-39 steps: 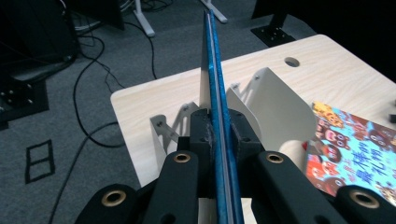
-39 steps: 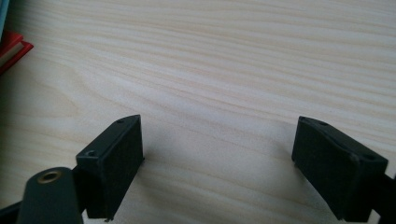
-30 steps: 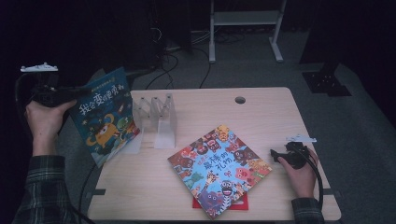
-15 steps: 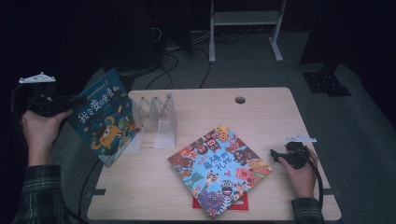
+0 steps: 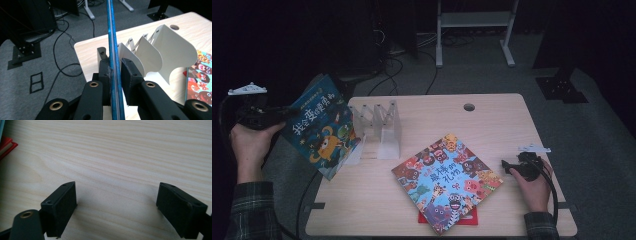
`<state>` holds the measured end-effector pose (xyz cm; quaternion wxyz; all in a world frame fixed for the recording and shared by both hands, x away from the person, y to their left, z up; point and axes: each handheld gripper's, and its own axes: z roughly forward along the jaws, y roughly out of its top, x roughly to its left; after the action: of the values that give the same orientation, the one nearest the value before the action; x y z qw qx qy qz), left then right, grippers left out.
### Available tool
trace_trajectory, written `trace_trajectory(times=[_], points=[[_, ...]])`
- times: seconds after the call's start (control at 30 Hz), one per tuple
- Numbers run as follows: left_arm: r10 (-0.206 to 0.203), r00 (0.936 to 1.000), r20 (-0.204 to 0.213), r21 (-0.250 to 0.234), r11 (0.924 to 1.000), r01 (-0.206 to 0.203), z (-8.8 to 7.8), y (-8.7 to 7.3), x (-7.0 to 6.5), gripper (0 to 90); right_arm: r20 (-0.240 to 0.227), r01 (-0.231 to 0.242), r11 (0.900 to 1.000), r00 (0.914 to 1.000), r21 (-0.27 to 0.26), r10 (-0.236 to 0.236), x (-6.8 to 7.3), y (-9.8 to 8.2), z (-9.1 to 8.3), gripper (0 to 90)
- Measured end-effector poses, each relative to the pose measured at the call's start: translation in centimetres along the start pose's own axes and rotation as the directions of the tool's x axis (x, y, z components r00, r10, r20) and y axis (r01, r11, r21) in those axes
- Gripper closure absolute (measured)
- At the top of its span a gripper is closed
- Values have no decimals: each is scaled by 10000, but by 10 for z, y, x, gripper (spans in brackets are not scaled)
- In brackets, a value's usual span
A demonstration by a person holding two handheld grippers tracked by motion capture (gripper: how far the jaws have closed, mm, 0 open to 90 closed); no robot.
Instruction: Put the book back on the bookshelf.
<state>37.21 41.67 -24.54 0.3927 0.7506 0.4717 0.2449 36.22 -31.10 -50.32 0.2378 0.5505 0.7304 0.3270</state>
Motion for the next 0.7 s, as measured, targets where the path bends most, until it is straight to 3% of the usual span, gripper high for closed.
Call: trace_trajectory(times=[0.2,0.33,0.57,0.7], points=[[-39,9999,139,15,10000,39,-4,7,1,715,1,-1,10000,10000,2,1,0,0,0,155],[49,9999,113,-178,9998,-47,-15,20,0,681,-1,0,10000,10000,0,0,0,0,0,155],[191,9998,94,-376,9991,-188,-29,37,-4,672,-2,-3,10000,10000,-1,3,0,0,0,155],[360,9989,291,-295,9989,-351,-32,41,-11,724,-3,-6,10000,10000,0,6,0,0,0,155]])
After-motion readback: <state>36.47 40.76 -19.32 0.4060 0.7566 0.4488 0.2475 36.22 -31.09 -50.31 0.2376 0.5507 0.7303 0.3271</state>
